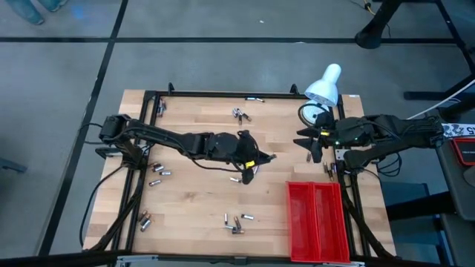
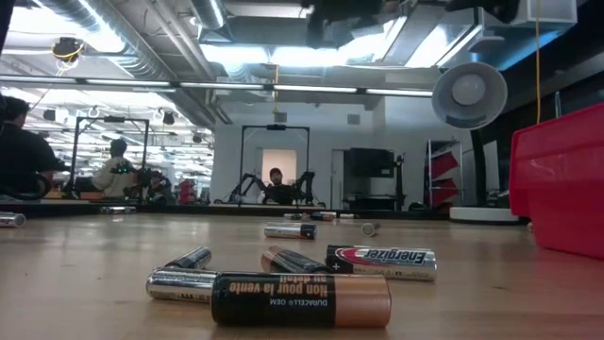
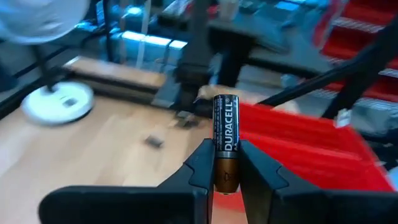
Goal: Sort batteries
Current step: Put the black battery into the left red bin
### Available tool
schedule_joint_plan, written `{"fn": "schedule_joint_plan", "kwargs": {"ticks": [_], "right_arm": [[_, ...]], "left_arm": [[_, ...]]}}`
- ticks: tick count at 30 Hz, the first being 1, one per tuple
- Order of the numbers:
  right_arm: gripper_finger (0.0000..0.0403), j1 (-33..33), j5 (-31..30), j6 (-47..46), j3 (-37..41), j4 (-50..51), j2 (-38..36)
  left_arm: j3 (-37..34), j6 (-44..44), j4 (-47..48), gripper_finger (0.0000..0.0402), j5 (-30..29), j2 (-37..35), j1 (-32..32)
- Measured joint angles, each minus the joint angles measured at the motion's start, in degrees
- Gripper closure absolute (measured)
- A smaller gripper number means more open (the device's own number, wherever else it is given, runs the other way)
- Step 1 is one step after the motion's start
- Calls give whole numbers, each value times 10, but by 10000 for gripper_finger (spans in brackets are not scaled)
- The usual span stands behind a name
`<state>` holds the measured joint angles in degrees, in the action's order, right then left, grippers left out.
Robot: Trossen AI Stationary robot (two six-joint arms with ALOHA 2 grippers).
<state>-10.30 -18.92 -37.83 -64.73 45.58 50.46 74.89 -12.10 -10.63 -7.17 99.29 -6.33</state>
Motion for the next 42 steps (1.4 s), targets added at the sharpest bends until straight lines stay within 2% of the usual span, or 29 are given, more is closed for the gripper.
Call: {"fn": "schedule_joint_plan", "kwargs": {"ticks": [3,6,14,20,25,32,35,42], "right_arm": [[204,-22,-24,-42,0,22,-12],[204,-57,-62,-58,0,32,-20],[204,-120,-174,-26,0,39,-59],[204,-123,-177,9,0,39,-88],[204,-122,-160,57,0,40,-101],[204,-122,-150,106,0,39,-106],[204,-122,-145,115,0,39,-106],[204,-122,-145,125,0,39,-106]], "left_arm": [[3,3,-64,361,41,35,2],[38,-19,-58,357,64,77,2],[199,-38,-25,354,81,211,-2],[324,-97,54,354,81,307,-21],[397,-160,90,353,83,357,-33],[419,-180,188,353,81,372,-36],[419,-175,186,349,100,372,-34],[419,-161,174,297,109,372,-35]]}}
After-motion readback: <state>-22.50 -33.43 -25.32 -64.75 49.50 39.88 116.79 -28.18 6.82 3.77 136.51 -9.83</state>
